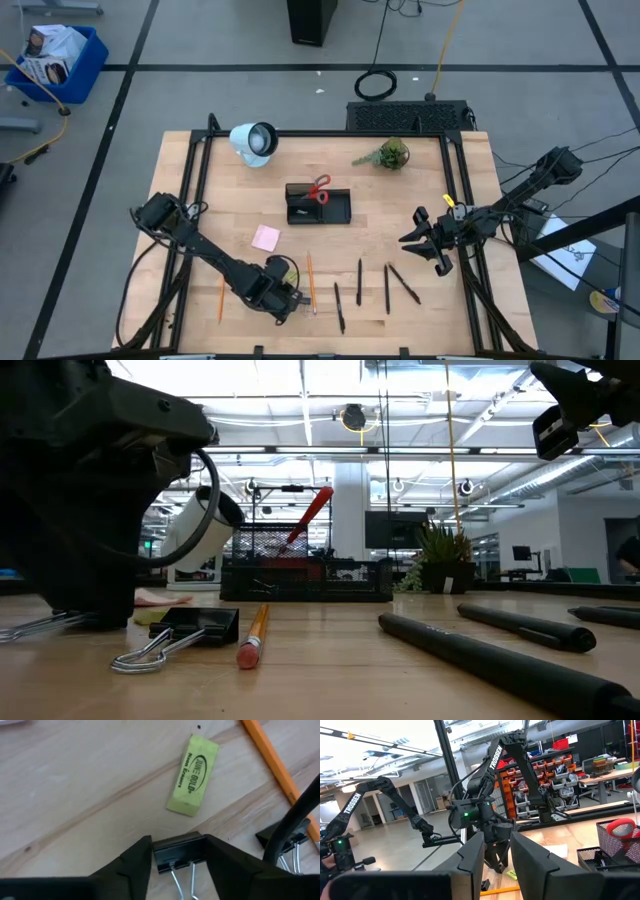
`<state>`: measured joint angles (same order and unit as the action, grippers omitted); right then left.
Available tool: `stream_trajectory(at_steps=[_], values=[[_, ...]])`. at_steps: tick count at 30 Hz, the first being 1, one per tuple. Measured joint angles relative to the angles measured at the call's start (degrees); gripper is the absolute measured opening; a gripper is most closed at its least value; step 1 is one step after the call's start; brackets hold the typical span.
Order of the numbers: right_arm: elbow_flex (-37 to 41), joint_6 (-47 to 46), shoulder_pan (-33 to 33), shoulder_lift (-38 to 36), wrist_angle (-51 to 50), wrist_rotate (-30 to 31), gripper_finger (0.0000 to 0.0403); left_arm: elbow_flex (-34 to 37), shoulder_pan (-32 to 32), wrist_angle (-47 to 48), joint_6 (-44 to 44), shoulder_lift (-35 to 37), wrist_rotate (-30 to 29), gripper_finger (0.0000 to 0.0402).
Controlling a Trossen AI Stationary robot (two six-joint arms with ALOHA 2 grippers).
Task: Pick and place office supplies into organizer
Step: Put the black binder clip into the black desk organizer
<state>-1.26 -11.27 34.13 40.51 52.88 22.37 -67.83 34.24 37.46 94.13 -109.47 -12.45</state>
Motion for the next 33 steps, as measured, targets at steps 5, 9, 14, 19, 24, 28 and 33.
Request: stream_trajectory(at_steps=[5, 9, 14, 19, 24, 28, 33], values=[[0.00, 0.01, 0.00, 0.00, 0.00, 0.00, 0.0089, 0.00, 0.00, 0.19, -0.13, 0.00, -0.68, 0.0142], [0.02, 0.00, -0.02, 0.00, 0.00, 0.00, 0.0089, 0.00, -0.09, 0.39, -0.88, 0.00, -1.22, 0.0147], [0.00, 0.00, -0.02, 0.02, 0.00, 0.00, 0.0089, 0.03, -0.23, 1.86, -2.25, 0.47, -2.03, 0.0148], [0.01, 0.01, -0.01, 0.00, 0.00, 0.00, 0.0089, 0.07, -0.95, 3.12, -3.50, 3.15, -5.68, 0.0149], [0.00, 0.01, -0.02, 0.02, 0.00, 0.00, 0.0089, 0.07, -2.55, 4.47, -3.97, 5.76, -9.26, 0.0149], [0.01, 0.01, -0.02, 0.02, 0.00, 0.00, 0.0089, 0.07, -6.22, 5.02, -5.71, 7.21, -10.08, 0.0149], [0.00, 0.00, 0.00, 0.02, 0.00, 0.00, 0.0089, 0.04, -12.54, 4.22, -13.27, 7.63, -9.92, 0.0149]])
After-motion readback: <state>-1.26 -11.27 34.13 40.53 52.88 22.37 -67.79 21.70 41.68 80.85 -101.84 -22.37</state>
